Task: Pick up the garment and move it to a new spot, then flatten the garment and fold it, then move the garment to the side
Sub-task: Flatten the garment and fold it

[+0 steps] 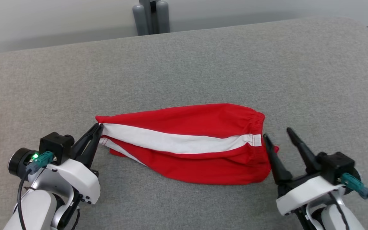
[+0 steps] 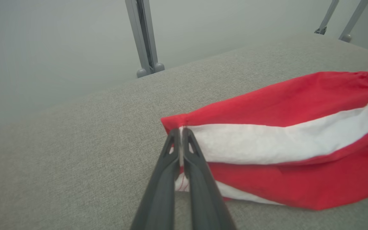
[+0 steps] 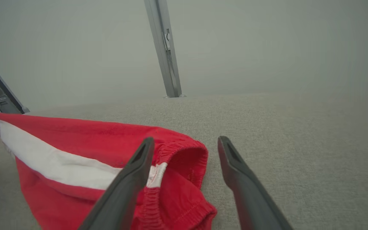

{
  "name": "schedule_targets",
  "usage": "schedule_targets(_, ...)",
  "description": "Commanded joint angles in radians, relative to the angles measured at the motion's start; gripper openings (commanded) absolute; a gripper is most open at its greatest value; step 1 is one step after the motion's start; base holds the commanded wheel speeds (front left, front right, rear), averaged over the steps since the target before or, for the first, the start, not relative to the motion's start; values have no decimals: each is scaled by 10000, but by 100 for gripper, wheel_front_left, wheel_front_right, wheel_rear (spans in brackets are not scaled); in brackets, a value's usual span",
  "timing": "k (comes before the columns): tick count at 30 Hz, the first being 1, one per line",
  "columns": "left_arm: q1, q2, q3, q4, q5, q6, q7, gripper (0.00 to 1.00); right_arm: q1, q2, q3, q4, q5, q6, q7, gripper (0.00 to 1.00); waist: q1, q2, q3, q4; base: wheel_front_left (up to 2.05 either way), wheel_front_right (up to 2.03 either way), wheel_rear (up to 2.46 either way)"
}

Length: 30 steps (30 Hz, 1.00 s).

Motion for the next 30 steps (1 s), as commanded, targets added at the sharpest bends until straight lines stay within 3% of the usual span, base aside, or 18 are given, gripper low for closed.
schedule_targets(1, -220, -3, 12, -59, 89, 55, -31, 0, -78, -121, 80, 159, 43, 6, 95, 100, 0, 0, 27, 72, 0, 0, 0)
schedule_targets(9, -356, -38, -135, -252, 141, 95, -103, 0, -1068, -329, 1428, 1803, 1073, 5, 111, 100, 0, 0, 272, 372, 0, 0, 0)
schedule_targets(10, -383, -48, -139, -264, 147, 120, -120, 0, -1207, -383, 1581, 1909, 1186, 6, 52, 39, 0, 0, 302, 401, 0, 0, 0)
schedule_targets(11, -418, -54, -149, -271, 151, 118, -145, 0, -1332, -412, 1688, 2006, 1357, 6, -24, 0, 0, 0, 341, 429, 0, 0, 0)
schedule_targets(17, -527, -25, -46, -561, 41, 95, -462, 0, -1732, -761, 1767, 1374, 2046, 5, -709, 0, 0, 0, 451, 521, 0, 0, 0)
schedule_targets(30, -154, -53, 1335, -3925, -50, 1456, -1489, 0, -2061, -1244, 561, -1897, 2142, 5, -817, 0, 0, 0, -49, 433, 0, 0, 0)
